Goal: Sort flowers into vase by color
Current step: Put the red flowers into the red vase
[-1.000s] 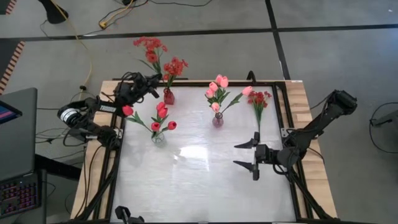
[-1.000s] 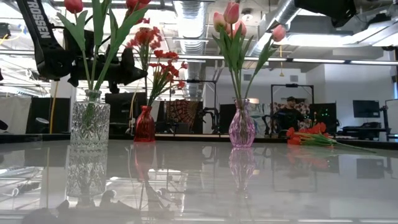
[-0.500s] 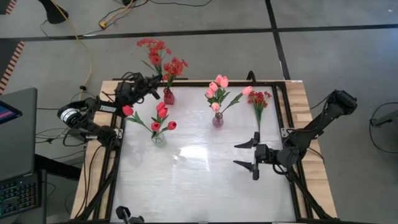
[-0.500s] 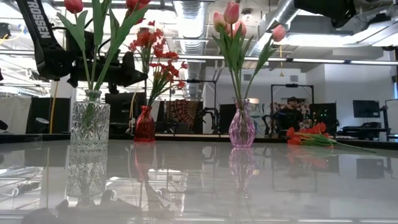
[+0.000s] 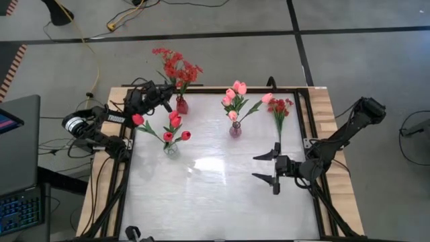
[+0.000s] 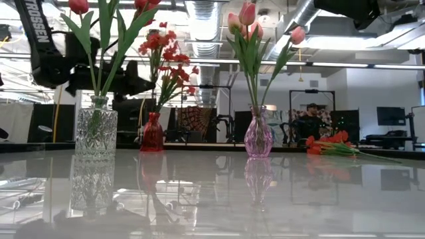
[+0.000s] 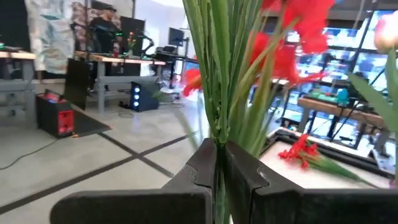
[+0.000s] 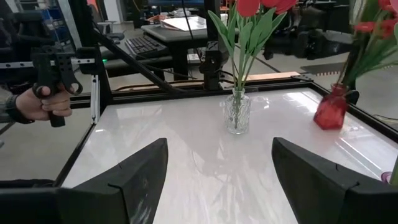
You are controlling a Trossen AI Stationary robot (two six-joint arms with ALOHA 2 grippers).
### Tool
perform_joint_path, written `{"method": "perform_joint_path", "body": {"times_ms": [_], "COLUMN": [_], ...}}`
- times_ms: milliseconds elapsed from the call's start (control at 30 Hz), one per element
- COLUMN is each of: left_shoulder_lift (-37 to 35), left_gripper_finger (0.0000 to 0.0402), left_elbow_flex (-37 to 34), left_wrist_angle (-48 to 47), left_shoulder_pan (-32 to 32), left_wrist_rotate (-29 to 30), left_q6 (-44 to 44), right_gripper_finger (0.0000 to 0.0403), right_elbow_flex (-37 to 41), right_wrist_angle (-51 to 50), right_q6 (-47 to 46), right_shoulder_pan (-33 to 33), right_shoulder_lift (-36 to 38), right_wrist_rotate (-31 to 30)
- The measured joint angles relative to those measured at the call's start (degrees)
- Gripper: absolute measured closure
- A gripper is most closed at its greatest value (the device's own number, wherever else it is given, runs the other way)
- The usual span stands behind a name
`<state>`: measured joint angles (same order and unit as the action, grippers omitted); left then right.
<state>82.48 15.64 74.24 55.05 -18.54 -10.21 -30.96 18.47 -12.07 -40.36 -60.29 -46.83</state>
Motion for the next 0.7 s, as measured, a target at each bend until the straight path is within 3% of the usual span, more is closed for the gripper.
{"method": "perform_joint_path", "body": {"times_ms": [233,700], "left_shoulder_lift": [0.0,0.0], "left_gripper_finger": [0.0400,0.0400], "left_elbow_flex": [-7.2,-7.3], "left_wrist_angle": [10.5,4.0], "left_shoulder_pan": [0.0,-2.5], "left_wrist_rotate": [1.2,-0.7], "left_q6": [0.3,2.6], "right_gripper_finger": [0.0090,0.0090], "right_elbow_flex": [0.0,0.0], "right_wrist_angle": [0.0,0.1], "right_q6": [-0.1,0.4], "right_shoulder_pan": [0.0,3.0], "right_shoulder_lift": [0.0,0.0], "right_wrist_rotate": [0.0,0.2]}}
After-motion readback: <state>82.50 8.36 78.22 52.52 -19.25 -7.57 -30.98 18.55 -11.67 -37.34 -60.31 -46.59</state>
